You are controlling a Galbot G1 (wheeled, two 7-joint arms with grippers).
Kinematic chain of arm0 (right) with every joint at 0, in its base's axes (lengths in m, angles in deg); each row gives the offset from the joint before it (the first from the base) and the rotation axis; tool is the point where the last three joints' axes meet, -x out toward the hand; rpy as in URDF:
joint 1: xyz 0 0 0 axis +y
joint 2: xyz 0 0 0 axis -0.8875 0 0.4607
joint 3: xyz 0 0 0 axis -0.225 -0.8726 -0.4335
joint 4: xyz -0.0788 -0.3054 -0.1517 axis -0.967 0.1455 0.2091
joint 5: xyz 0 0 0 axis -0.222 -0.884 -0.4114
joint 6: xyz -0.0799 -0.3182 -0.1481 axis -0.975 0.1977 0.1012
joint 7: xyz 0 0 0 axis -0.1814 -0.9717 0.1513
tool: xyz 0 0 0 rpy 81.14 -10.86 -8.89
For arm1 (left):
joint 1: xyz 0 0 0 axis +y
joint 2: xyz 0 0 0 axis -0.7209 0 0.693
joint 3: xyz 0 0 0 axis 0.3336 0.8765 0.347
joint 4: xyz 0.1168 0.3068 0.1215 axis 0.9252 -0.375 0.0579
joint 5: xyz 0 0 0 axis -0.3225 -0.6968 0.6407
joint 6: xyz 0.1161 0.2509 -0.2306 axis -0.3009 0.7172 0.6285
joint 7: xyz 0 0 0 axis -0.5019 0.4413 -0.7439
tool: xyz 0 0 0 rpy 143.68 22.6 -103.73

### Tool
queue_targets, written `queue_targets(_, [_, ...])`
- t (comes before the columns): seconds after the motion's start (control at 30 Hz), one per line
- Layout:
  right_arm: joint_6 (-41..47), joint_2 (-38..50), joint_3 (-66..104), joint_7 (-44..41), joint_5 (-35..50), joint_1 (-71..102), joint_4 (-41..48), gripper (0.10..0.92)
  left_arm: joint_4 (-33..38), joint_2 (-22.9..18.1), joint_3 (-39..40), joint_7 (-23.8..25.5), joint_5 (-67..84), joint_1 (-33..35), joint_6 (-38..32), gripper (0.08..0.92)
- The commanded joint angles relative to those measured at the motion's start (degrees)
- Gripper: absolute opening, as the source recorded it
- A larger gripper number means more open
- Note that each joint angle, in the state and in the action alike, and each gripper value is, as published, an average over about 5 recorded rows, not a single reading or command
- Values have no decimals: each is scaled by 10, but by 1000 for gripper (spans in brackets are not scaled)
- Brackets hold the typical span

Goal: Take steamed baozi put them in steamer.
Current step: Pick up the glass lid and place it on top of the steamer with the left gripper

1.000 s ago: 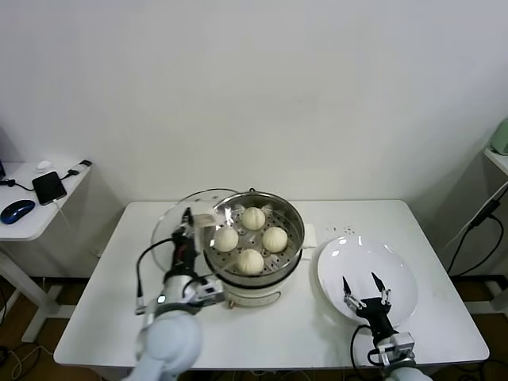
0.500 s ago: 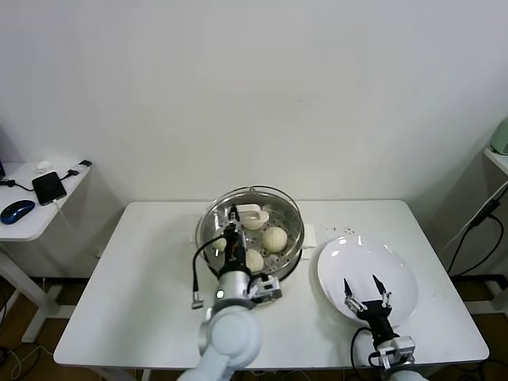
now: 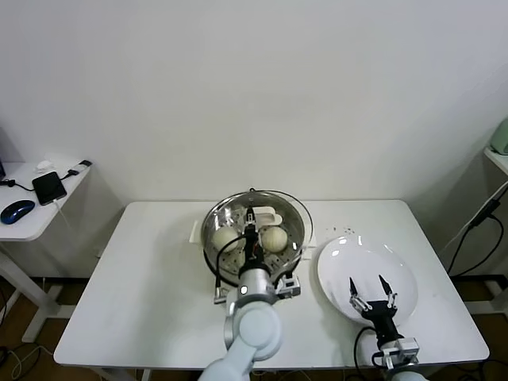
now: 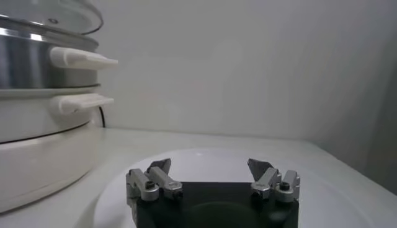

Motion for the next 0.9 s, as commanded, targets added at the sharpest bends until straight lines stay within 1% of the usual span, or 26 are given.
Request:
queue_targets(0.03, [-7, -1, 0, 5, 0, -2, 4, 823, -35, -9, -1, -3, -24, -11, 2, 137])
queue_targets(0.23, [-10, -2, 1, 5, -2, -1, 7, 823, -39, 0, -9, -10, -22, -11, 1, 137])
queue_targets(0.67, [-19, -7, 3, 4, -17, 5, 5, 823, -47, 1, -19, -23, -20, -3, -5, 137])
queue_targets(0.9, [-25, -7, 4, 1, -22, 10, 1, 823, -33, 1, -9, -21, -4, -1, -9, 147])
